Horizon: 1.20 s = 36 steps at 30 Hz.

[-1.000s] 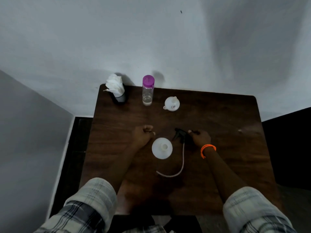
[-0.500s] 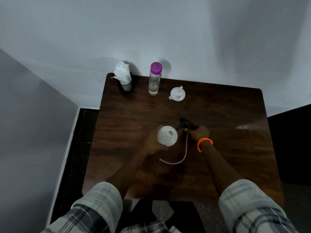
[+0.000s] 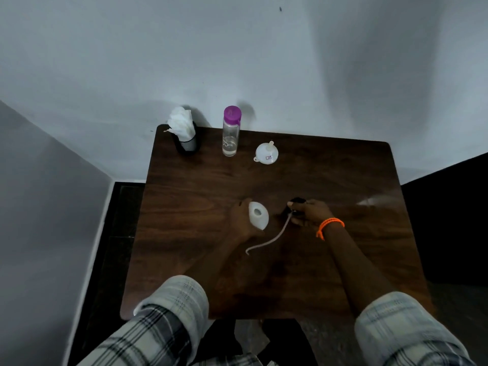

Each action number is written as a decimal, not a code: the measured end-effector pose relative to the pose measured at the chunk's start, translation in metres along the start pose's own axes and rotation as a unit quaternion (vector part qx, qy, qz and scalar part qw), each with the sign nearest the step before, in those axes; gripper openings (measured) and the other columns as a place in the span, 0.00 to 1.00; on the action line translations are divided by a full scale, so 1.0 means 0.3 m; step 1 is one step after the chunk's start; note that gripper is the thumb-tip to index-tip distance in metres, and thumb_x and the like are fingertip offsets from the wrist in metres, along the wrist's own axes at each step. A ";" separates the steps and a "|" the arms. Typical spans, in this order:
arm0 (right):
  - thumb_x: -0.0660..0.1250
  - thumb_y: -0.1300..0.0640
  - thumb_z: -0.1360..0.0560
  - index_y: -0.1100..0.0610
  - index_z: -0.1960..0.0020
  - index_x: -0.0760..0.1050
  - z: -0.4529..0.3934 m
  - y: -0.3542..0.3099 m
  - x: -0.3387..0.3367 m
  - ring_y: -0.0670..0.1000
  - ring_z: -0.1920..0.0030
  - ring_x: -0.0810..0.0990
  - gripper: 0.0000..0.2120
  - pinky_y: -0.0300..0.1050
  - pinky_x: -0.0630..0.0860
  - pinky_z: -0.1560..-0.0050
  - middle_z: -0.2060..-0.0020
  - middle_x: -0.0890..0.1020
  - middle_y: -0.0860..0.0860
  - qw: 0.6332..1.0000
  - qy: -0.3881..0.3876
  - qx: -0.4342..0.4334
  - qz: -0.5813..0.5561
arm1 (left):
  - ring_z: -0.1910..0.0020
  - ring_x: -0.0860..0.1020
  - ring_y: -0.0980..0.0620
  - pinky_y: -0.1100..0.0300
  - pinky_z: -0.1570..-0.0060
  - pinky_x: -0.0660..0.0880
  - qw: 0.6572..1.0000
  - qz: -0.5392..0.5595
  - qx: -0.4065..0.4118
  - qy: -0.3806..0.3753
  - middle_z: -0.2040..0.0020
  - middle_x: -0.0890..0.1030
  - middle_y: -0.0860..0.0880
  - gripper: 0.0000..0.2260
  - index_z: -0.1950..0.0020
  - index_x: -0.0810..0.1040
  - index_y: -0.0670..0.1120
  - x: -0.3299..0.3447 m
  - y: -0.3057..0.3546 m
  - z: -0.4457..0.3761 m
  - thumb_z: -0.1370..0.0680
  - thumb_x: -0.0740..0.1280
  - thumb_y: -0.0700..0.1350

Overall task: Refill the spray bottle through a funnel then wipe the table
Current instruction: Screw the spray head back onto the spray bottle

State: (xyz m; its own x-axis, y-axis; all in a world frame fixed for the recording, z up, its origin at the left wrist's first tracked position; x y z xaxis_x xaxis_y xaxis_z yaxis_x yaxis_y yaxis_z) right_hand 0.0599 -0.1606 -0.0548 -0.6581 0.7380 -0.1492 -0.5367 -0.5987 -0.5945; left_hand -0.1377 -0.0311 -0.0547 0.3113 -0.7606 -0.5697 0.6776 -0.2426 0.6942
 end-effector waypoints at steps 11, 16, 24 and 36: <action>0.72 0.65 0.23 0.61 0.53 0.83 0.162 -0.237 -0.091 0.48 0.55 0.84 0.01 0.42 0.85 0.61 0.57 0.85 0.52 0.984 -0.040 -0.061 -0.161 | 0.46 0.70 0.54 0.57 0.45 0.71 0.991 0.051 0.038 0.115 0.44 0.69 0.51 0.34 0.40 0.75 0.44 -0.093 0.039 0.129 0.41 0.85 0.46; 0.71 0.63 0.22 0.58 0.55 0.81 0.289 -0.367 -0.088 0.44 0.64 0.86 0.03 0.40 0.85 0.61 0.65 0.86 0.48 0.970 -0.058 -0.091 -0.219 | 0.43 0.73 0.52 0.50 0.42 0.76 0.990 0.046 0.010 0.135 0.40 0.68 0.50 0.35 0.38 0.73 0.46 -0.115 0.038 0.170 0.41 0.84 0.49; 0.74 0.61 0.24 0.59 0.58 0.81 0.405 -0.455 -0.041 0.48 0.53 0.83 0.04 0.41 0.84 0.63 0.66 0.85 0.52 0.957 -0.086 -0.092 -0.261 | 0.40 0.74 0.53 0.52 0.42 0.77 0.995 0.034 0.000 0.095 0.36 0.71 0.51 0.42 0.37 0.72 0.54 -0.110 -0.045 0.193 0.48 0.81 0.62; 0.74 0.63 0.24 0.61 0.54 0.80 0.474 -0.450 -0.014 0.48 0.54 0.83 0.03 0.43 0.85 0.60 0.58 0.84 0.53 0.968 -0.088 -0.135 -0.194 | 0.41 0.71 0.52 0.57 0.46 0.74 0.989 0.081 0.019 0.123 0.37 0.65 0.49 0.42 0.32 0.70 0.52 -0.178 0.044 0.270 0.42 0.85 0.50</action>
State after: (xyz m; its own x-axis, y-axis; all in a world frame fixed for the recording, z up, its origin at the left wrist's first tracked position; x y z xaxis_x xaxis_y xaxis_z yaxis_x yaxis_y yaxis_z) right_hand 0.0599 -0.1272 0.1384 -0.5275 0.8121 0.2495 -0.6193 -0.1666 -0.7673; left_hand -0.1994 -0.0425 0.0203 0.5698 -0.6223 -0.5367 0.5817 -0.1558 0.7983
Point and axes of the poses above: each hand's wrist, its own z-axis away from the middle knuckle, its own x-axis out of the palm, y = z × x, the point moved 3 cm from there along -z, towards the middle knuckle
